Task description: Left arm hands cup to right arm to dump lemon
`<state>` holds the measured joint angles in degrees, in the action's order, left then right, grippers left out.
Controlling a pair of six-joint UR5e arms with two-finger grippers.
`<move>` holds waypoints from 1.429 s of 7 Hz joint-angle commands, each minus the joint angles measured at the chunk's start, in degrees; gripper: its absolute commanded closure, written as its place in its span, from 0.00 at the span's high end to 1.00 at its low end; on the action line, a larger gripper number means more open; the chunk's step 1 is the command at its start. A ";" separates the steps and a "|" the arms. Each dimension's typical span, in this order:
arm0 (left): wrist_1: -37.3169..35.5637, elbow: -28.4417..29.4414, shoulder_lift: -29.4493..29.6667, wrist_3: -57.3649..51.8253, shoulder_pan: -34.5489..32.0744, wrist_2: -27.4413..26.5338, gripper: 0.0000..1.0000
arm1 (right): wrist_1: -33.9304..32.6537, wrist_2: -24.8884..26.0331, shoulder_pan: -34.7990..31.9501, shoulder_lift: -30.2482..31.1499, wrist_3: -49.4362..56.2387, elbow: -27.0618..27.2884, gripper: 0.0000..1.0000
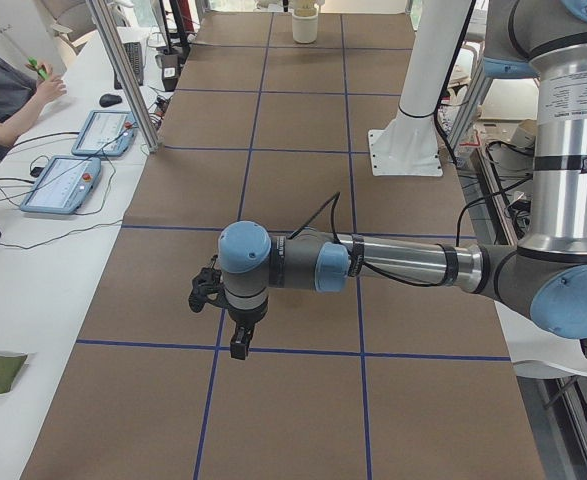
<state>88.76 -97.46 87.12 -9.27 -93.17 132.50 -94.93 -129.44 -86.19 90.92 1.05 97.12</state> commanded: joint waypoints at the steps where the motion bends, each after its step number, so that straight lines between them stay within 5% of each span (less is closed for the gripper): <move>1: 0.01 -0.09 -0.72 -0.05 0.00 0.57 1.00 | 0.71 -0.03 -0.47 1.19 -0.25 -0.26 1.00; 10: 0.18 0.43 -0.64 -0.13 0.09 0.48 1.00 | 0.71 -0.38 -0.30 0.49 -0.25 -1.15 1.00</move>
<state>88.91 -97.00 86.49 -9.41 -93.08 132.98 -94.15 -129.79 -86.49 91.60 0.79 96.00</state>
